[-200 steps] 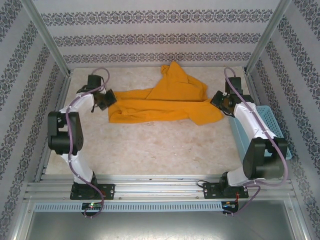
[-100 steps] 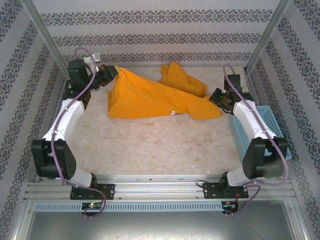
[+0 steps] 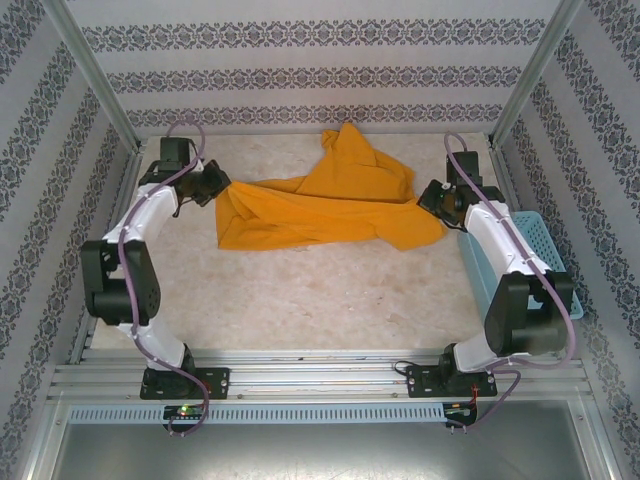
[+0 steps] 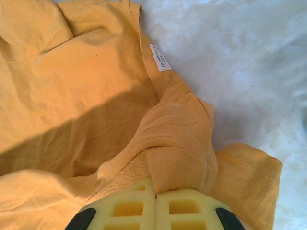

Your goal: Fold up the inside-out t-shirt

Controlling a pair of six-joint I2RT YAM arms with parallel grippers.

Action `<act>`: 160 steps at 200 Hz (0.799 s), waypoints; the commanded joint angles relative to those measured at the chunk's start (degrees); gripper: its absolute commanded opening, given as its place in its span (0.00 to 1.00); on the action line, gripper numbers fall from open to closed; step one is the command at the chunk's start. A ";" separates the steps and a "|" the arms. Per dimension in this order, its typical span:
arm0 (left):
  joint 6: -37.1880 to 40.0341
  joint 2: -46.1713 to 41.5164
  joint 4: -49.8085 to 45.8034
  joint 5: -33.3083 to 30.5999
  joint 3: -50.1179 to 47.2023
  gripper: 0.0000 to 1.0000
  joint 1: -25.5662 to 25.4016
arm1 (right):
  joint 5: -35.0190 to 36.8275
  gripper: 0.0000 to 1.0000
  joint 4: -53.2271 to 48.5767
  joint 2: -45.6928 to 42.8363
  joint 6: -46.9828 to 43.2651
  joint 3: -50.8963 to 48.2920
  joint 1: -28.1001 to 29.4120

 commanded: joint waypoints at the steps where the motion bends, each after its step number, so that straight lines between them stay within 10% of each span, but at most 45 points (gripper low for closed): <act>1: 0.83 -5.50 3.89 -4.46 -2.67 0.00 0.51 | -0.85 0.00 0.55 3.50 -0.05 4.05 0.50; 38: 1.80 -4.70 -1.99 -12.16 -2.52 0.00 0.93 | -0.72 0.00 -0.61 13.42 0.14 12.23 3.88; 64: 3.43 -2.19 -6.21 -17.95 -0.62 0.00 1.14 | -0.79 0.44 -1.31 19.64 -0.45 17.30 3.66; 83: 4.48 1.41 -9.91 -20.19 2.39 0.00 1.71 | -0.96 0.57 -2.77 20.78 -1.84 18.52 2.69; 160: 6.12 7.73 -11.19 -19.61 6.20 0.00 1.84 | -7.32 0.61 5.86 18.62 -0.34 5.60 -2.95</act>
